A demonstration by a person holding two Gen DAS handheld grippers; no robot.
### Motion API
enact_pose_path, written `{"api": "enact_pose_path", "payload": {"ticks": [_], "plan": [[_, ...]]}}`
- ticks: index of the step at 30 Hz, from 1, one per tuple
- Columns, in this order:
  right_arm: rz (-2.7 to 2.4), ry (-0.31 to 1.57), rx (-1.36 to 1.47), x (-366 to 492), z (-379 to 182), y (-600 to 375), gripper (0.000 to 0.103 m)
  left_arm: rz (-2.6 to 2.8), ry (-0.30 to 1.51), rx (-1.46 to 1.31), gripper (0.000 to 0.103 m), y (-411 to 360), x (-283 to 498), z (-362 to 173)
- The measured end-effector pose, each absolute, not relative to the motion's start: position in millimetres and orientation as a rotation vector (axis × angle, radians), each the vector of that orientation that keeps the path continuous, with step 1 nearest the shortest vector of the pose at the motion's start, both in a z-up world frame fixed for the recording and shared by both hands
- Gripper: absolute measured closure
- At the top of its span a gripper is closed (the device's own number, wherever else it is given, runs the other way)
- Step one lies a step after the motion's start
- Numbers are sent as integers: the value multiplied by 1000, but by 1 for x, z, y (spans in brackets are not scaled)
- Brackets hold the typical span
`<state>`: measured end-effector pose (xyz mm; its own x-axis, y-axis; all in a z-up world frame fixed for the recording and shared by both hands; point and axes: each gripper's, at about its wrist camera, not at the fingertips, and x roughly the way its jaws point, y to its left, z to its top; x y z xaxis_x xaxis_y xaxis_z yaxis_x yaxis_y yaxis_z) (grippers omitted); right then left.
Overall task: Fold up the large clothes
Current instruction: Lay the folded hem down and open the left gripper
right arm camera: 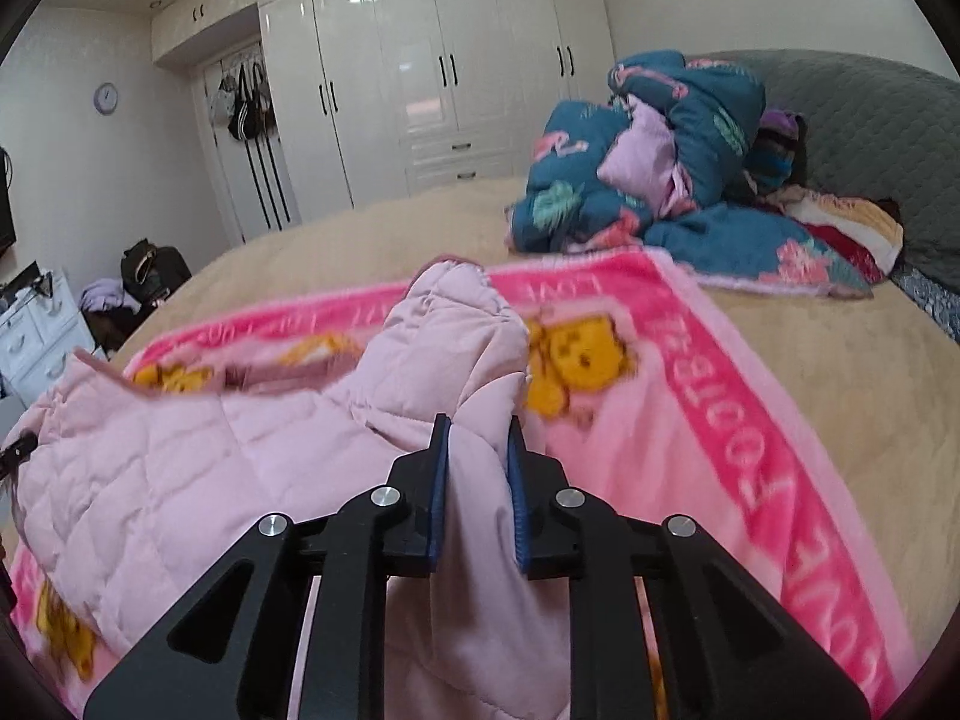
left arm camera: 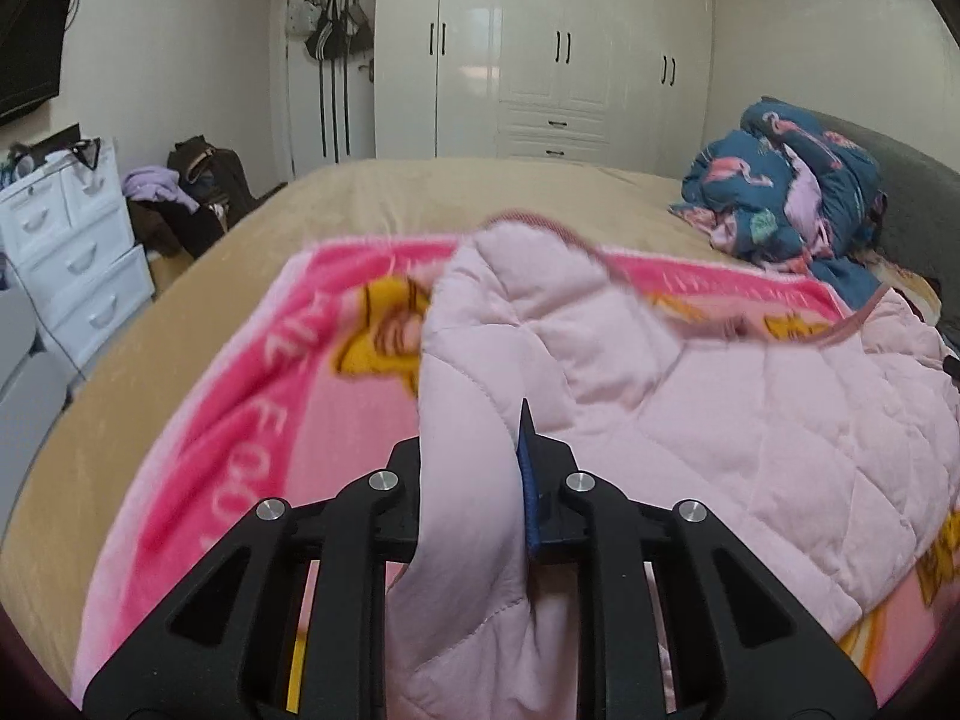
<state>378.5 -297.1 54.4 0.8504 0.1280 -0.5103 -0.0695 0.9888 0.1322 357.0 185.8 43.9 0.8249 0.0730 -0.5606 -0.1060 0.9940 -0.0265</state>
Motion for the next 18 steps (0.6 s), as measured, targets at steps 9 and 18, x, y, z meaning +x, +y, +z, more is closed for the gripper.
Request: {"api": "enact_pose_path", "payload": {"ticks": [9,18], "plan": [[-15,629,92,453,32,-293,90,212,717,-84,91,190,426,10],[-65,738,-17,470,-27,-280,89,247,757,-53,87,187,429,-24]]}}
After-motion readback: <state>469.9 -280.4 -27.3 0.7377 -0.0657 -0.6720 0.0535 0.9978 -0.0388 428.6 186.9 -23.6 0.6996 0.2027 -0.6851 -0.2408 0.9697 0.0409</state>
